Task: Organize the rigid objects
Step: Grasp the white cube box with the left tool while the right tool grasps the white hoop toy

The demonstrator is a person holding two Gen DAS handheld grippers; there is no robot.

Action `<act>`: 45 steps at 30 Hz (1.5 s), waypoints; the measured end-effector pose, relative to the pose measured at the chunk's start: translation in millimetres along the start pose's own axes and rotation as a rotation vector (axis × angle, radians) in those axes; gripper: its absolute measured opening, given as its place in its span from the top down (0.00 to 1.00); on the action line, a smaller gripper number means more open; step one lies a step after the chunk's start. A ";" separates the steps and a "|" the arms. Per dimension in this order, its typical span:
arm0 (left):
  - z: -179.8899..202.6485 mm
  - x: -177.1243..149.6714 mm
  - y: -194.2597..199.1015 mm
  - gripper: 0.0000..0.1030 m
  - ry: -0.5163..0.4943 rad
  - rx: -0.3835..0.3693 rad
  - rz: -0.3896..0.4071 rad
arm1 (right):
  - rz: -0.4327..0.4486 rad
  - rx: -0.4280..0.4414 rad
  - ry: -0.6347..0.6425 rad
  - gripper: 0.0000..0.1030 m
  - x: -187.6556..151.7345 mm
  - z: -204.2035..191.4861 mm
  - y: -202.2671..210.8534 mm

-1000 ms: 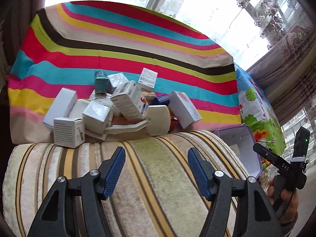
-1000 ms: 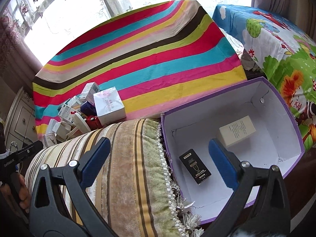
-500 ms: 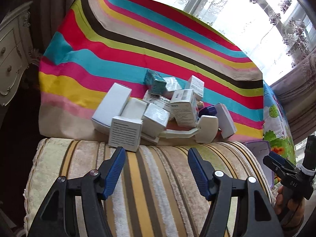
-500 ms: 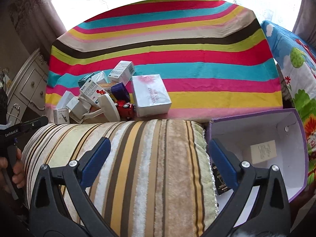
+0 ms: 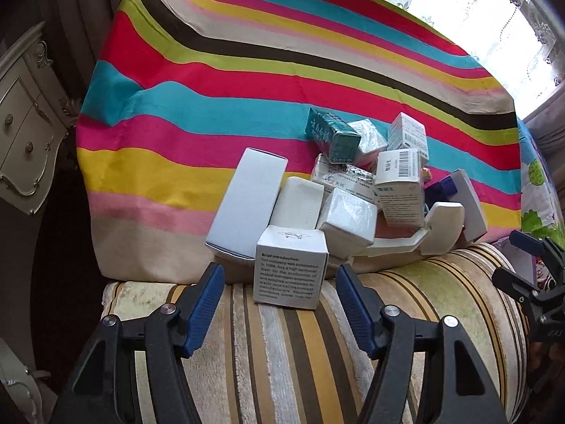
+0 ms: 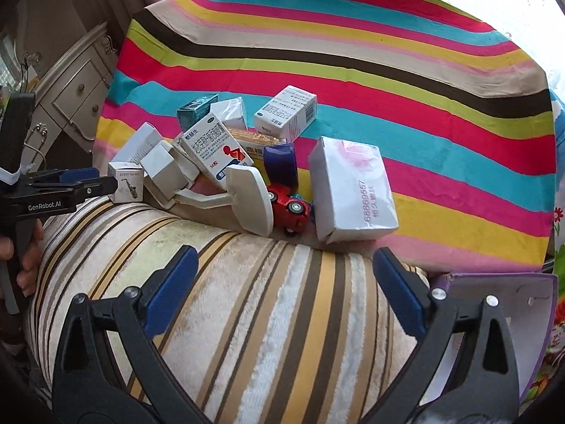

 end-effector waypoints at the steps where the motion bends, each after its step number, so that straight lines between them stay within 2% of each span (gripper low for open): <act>1: -1.8 0.4 -1.6 0.36 0.002 0.000 -0.003 | -0.009 0.006 0.012 0.04 2.2 -2.3 -5.1; 5: -5.8 1.7 -8.3 0.36 0.008 -0.003 -0.016 | -0.041 0.011 0.046 0.10 10.6 -5.8 -25.2; 7: -5.9 1.6 -10.2 0.36 0.008 -0.006 -0.017 | -0.057 0.015 0.060 0.18 14.3 -7.3 -33.7; 11: -5.5 2.7 -13.6 0.36 0.010 -0.010 -0.022 | -0.071 0.017 0.101 0.27 19.7 -11.6 -46.8; 14: -5.7 3.5 -16.4 0.36 0.010 -0.014 -0.025 | -0.086 0.028 0.102 0.36 21.3 -12.7 -54.1; 17: -4.5 2.3 -18.1 0.36 0.009 -0.019 -0.029 | -0.095 0.046 0.102 0.50 23.3 -15.4 -59.6; 19: -3.3 2.8 -17.3 0.43 0.005 -0.024 -0.023 | -0.098 0.058 0.108 0.65 21.1 -18.3 -59.0; 22: -2.6 2.7 -18.6 0.55 0.002 -0.025 -0.021 | -0.085 0.094 0.119 0.74 19.7 -25.0 -53.9; 24: -2.7 2.2 -17.2 0.55 0.005 -0.025 -0.015 | -0.082 0.114 0.117 0.80 18.2 -28.0 -51.4; 31: -2.4 2.0 -4.2 0.55 0.008 -0.023 0.021 | -0.046 0.148 0.133 0.82 14.7 -39.8 -34.4; 45: 6.4 -4.7 25.9 0.55 0.044 -0.056 0.098 | 0.065 0.183 0.056 0.86 -4.2 -30.8 22.5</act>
Point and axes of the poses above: each gripper's, at about its wrist camera, not at the fingertips, and y roughly against the way its jaws point, z to its right, x to its top, the point moved 9 cm from there along -y, roughly the way its jaws point, and after that the axes turned 5 degrees about z, right-handed, at the moved point
